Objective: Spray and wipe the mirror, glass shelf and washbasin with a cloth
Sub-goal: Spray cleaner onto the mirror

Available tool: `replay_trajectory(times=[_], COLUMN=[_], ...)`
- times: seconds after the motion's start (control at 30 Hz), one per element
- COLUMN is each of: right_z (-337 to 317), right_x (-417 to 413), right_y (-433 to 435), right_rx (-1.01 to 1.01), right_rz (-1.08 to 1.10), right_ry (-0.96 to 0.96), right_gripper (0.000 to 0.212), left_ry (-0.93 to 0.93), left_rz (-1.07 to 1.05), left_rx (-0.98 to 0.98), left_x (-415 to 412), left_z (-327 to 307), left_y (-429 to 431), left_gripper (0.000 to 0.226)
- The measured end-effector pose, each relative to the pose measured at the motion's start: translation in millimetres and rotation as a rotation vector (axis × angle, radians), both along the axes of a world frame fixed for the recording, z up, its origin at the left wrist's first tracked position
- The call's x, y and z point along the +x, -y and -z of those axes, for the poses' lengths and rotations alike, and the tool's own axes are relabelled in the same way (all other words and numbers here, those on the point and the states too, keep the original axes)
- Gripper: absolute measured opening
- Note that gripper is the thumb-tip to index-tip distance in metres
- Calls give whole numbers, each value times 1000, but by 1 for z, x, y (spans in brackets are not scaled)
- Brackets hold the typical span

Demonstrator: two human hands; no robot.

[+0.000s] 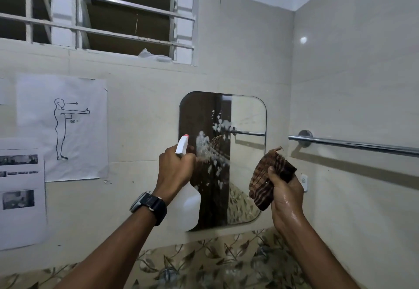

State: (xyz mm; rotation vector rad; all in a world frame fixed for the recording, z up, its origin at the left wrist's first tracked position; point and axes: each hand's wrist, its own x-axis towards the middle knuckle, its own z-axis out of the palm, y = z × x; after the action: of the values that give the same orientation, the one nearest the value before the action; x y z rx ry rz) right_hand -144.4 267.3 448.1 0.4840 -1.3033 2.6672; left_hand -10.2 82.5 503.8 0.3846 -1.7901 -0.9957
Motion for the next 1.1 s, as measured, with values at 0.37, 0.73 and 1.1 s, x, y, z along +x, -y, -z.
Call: replay_trajectory(times=[0.37,0.73,1.1], right_z=[13,26,40], right_x=[-3,-8,-1], right_y=[-21,-53,-41], right_rx=[6,40,111], right_rz=[56,128,135], right_ry=[43,65,81], right_gripper=[28,29,27], left_ry=[37,102,178], left_rz=[183,317,180], left_rx=[-62,-36,23], left_x=[-28,-56,-43], left_z=[-5,12,90], left_y=[-39,-63,-47], left_gripper=[11,24,12])
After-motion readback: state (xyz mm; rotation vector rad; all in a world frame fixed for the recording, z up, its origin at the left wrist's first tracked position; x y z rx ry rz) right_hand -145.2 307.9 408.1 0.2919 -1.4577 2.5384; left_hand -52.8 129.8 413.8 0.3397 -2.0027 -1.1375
